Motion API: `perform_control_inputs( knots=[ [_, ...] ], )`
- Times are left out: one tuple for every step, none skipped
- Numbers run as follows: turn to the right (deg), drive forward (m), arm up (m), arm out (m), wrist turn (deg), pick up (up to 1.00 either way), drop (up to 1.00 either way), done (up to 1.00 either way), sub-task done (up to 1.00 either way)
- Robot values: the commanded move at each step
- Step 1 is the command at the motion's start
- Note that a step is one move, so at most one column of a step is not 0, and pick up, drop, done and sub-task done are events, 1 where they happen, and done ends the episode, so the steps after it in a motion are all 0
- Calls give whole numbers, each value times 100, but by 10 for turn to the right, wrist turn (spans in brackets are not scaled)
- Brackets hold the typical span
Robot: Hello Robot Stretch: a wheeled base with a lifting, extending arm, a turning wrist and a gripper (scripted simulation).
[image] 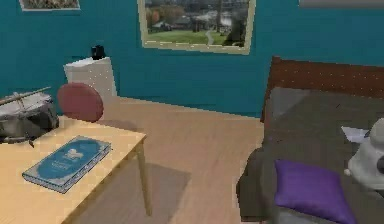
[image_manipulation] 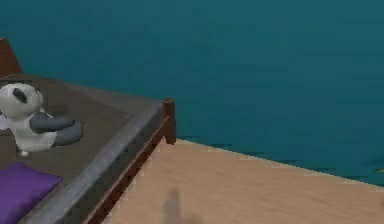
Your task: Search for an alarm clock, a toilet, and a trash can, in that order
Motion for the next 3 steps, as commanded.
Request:
perform_control_inputs(
  knots=[
    [0, 100, 0, 0, 0, 0, 0, 0, 0],
    [90, 0, 0, 0, 0, 0, 0, 0, 0],
    [0, 15, 0, 0, 0, 0, 0, 0, 0]
  ],
)
